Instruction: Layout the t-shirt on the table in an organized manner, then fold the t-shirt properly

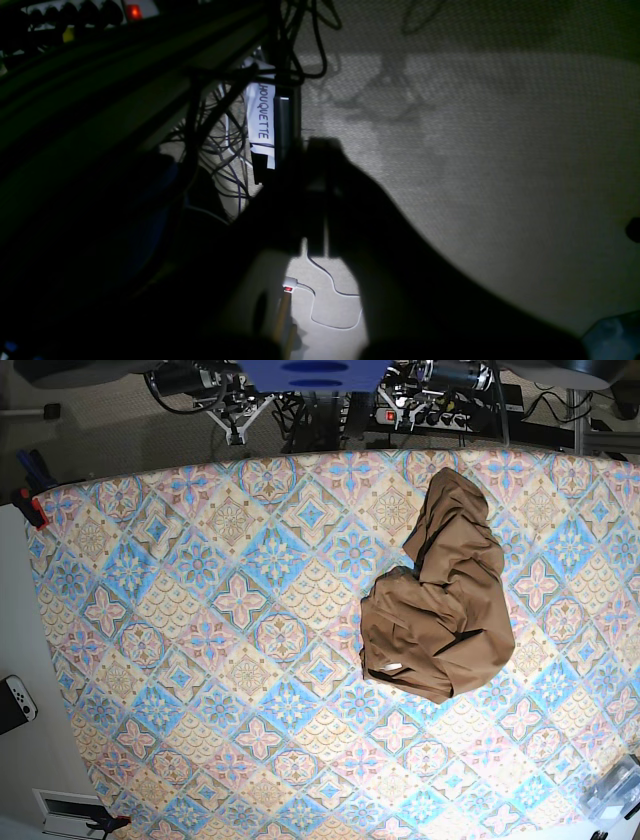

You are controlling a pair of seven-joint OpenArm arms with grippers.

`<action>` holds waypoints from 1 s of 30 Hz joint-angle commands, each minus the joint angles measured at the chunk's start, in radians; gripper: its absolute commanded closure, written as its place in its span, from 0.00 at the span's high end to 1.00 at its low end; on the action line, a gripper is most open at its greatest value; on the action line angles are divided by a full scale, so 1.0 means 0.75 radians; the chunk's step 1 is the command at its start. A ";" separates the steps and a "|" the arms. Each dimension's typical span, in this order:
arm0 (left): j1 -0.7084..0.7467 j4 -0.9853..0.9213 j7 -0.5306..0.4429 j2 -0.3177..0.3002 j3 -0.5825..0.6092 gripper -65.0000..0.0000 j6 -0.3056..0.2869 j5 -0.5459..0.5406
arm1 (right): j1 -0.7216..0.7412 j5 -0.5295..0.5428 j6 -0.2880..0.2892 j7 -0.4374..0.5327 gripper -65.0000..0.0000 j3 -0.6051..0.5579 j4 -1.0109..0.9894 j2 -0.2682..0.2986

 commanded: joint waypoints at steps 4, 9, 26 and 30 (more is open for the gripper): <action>0.004 -0.001 0.008 0.003 -0.001 0.00 0.002 -0.005 | 0.006 0.005 0.005 0.005 0.00 0.003 -0.002 0.004; 0.004 -0.001 0.006 0.003 -0.001 0.00 0.002 -0.005 | 0.006 0.007 0.005 0.003 0.00 0.003 -0.002 0.004; 0.158 0.007 -0.540 -0.091 -0.005 0.00 0.002 -0.011 | -0.109 0.009 0.005 0.316 0.00 0.212 -0.002 0.073; 0.225 0.005 -0.806 -0.122 -0.044 0.00 0.002 -0.017 | -0.193 0.009 0.007 0.521 0.00 0.247 -0.001 0.073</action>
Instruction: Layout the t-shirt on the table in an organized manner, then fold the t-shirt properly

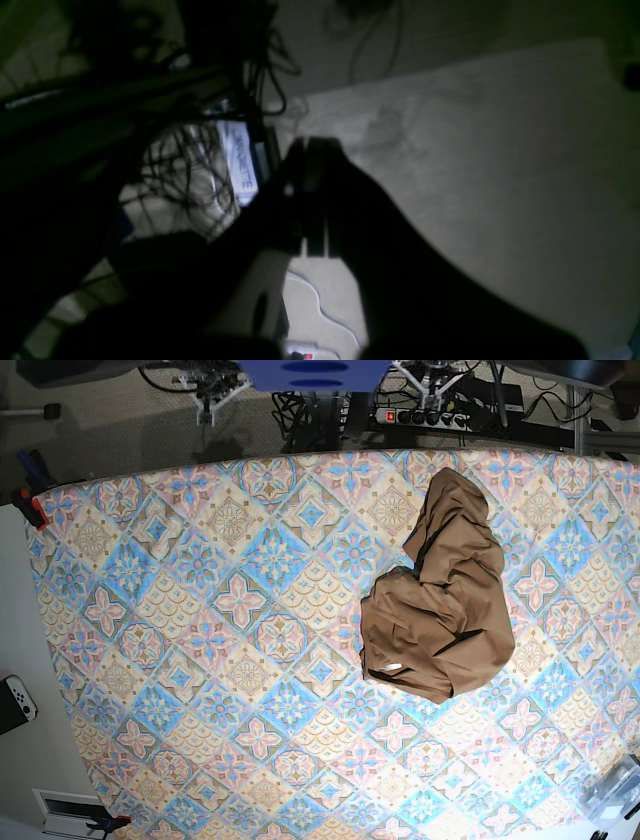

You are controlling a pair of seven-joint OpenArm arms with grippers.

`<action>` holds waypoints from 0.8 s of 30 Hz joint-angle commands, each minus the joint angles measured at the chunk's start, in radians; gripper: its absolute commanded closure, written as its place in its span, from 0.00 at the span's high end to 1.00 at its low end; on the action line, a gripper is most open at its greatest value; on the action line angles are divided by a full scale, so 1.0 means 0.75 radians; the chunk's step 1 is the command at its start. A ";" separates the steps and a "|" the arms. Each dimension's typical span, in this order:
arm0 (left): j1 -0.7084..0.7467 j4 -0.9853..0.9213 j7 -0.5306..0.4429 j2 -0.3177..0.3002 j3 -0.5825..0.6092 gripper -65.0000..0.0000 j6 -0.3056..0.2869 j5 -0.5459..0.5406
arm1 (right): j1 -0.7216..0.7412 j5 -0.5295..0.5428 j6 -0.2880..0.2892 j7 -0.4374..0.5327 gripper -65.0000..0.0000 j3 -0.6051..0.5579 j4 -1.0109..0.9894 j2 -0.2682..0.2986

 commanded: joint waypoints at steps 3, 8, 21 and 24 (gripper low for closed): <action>0.055 0.001 -0.264 -0.010 -0.087 0.00 0.002 -0.035 | -0.067 0.005 0.002 0.241 0.00 0.022 0.005 0.003; 0.113 0.001 -0.640 -0.010 -0.153 0.00 0.002 -0.031 | -0.163 0.005 0.002 0.642 0.00 0.042 0.002 0.003; 0.497 0.678 -0.642 0.029 -0.153 0.00 0.000 -0.041 | -0.396 0.005 0.002 1.057 0.00 0.042 0.142 0.001; 0.636 0.934 -0.642 0.041 -0.145 0.00 0.000 -0.033 | -0.476 0.005 0.002 1.057 0.00 0.042 0.302 0.001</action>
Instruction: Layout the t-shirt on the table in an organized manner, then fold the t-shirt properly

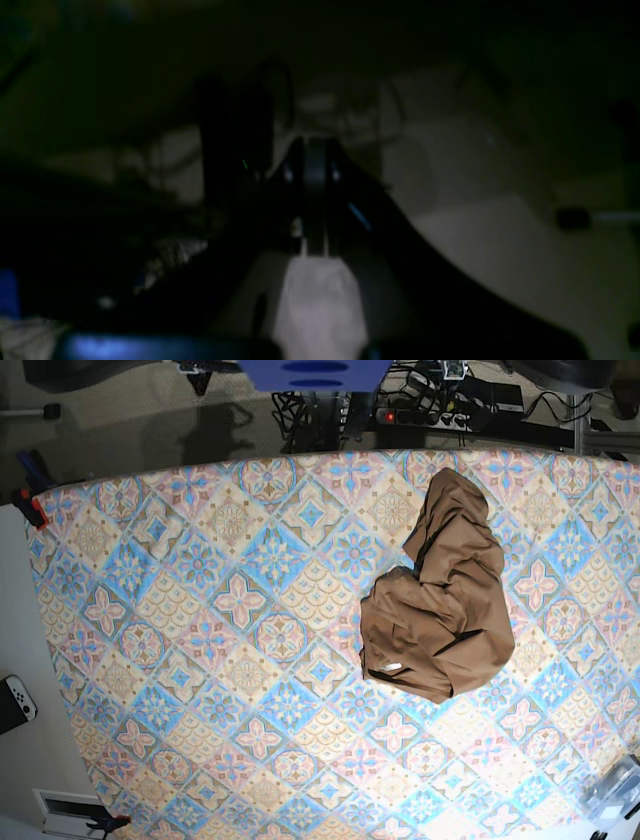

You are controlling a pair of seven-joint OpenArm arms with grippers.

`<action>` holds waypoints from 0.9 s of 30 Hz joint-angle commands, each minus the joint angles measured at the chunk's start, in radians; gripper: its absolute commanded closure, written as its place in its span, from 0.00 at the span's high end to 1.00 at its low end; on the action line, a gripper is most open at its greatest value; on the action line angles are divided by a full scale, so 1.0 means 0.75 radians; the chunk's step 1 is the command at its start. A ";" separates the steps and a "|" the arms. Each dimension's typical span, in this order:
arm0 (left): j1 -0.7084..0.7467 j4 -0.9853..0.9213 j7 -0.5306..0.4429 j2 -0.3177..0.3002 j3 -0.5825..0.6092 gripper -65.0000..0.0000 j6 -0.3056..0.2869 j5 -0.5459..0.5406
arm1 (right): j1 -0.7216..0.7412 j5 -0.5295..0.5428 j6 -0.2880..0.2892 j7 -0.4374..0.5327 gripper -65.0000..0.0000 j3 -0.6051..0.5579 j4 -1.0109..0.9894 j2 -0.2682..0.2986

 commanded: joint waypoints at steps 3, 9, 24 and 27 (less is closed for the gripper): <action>0.092 0.156 -0.034 0.009 0.028 0.00 0.002 -0.004 | -0.122 0.012 0.002 0.036 0.00 0.000 0.181 0.006; 0.212 0.412 -0.034 0.013 0.028 0.00 0.002 -0.006 | -0.276 0.012 0.002 0.036 0.00 0.000 0.531 0.004; 0.388 1.109 -0.028 0.009 0.026 0.01 0.002 -0.008 | -0.554 0.006 0.006 -0.148 0.01 -0.006 1.228 0.002; 0.378 1.187 -0.018 0.009 0.020 0.01 0.002 -0.008 | -0.597 0.006 0.008 -0.318 0.01 -0.008 1.411 0.002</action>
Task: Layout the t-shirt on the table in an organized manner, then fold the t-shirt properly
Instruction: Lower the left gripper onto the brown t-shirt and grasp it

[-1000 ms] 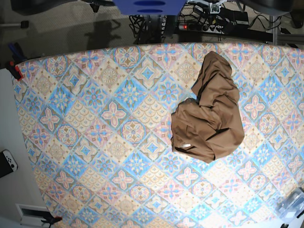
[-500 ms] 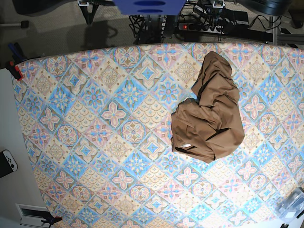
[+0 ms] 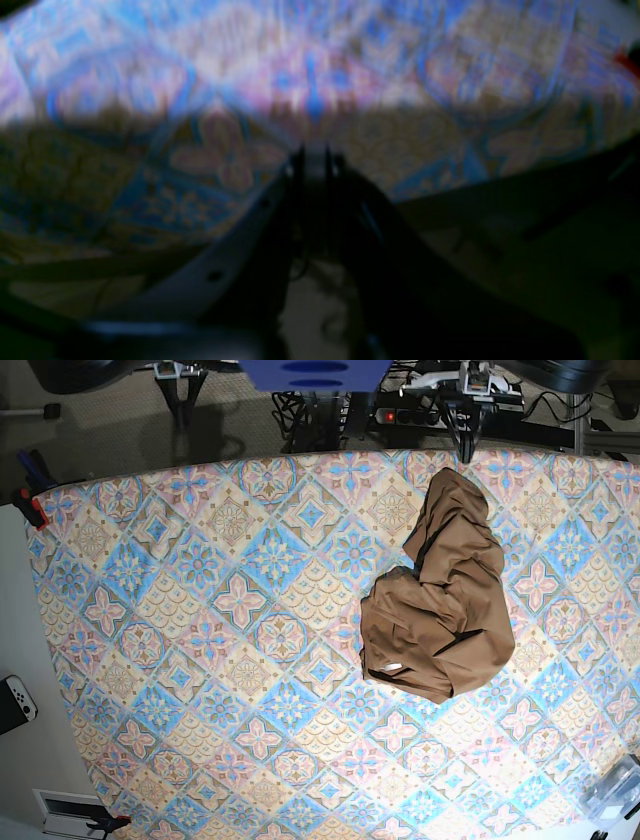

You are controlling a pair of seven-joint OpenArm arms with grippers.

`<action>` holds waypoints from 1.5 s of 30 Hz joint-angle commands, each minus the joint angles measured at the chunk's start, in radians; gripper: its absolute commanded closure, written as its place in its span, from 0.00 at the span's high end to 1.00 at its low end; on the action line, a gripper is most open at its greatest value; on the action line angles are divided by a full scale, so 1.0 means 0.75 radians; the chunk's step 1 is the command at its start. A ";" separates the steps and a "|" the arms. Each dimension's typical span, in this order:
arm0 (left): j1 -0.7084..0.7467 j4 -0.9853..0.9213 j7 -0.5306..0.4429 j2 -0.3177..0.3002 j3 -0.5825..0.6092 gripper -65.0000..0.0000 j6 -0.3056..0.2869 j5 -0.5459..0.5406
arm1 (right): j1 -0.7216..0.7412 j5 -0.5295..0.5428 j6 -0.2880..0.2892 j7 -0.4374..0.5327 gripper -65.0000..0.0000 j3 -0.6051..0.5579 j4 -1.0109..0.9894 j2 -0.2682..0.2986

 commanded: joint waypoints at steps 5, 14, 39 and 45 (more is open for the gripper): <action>0.019 0.288 0.325 -0.006 -0.010 0.01 0.002 -0.033 | -0.040 0.004 0.003 -0.259 0.01 0.001 0.291 0.009; -0.122 0.632 1.100 -0.047 -0.122 0.46 0.002 -0.225 | -0.036 0.004 0.005 -0.676 0.10 -0.061 0.548 0.011; -0.631 0.661 2.213 -0.166 -0.182 0.48 -0.242 -0.225 | 0.222 0.002 0.005 -1.286 0.28 -0.427 0.753 0.118; -0.694 0.640 2.342 -0.172 -0.176 0.48 -0.252 -0.219 | 0.427 0.002 0.005 -1.511 0.28 -0.627 0.763 0.159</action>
